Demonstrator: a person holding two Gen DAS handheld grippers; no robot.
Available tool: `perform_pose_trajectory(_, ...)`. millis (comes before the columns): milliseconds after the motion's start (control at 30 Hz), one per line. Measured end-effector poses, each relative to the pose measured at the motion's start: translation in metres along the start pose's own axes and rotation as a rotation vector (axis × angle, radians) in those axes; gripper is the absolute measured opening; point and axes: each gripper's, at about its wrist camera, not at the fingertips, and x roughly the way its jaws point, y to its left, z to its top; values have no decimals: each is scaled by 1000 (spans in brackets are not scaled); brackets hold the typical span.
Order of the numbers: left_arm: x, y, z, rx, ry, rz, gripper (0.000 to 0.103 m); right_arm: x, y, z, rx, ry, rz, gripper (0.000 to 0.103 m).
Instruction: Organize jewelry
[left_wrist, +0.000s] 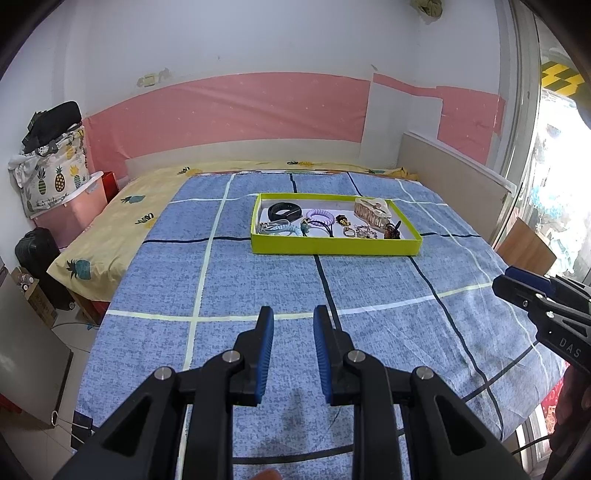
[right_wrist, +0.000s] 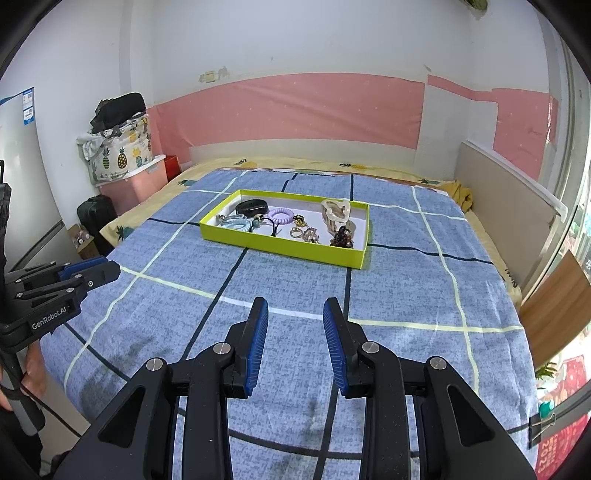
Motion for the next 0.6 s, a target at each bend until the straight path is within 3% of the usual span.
perform_pose_trajectory(600, 4, -3, -1, 12, 9, 6, 23, 5, 2, -4, -1, 8, 7, 32)
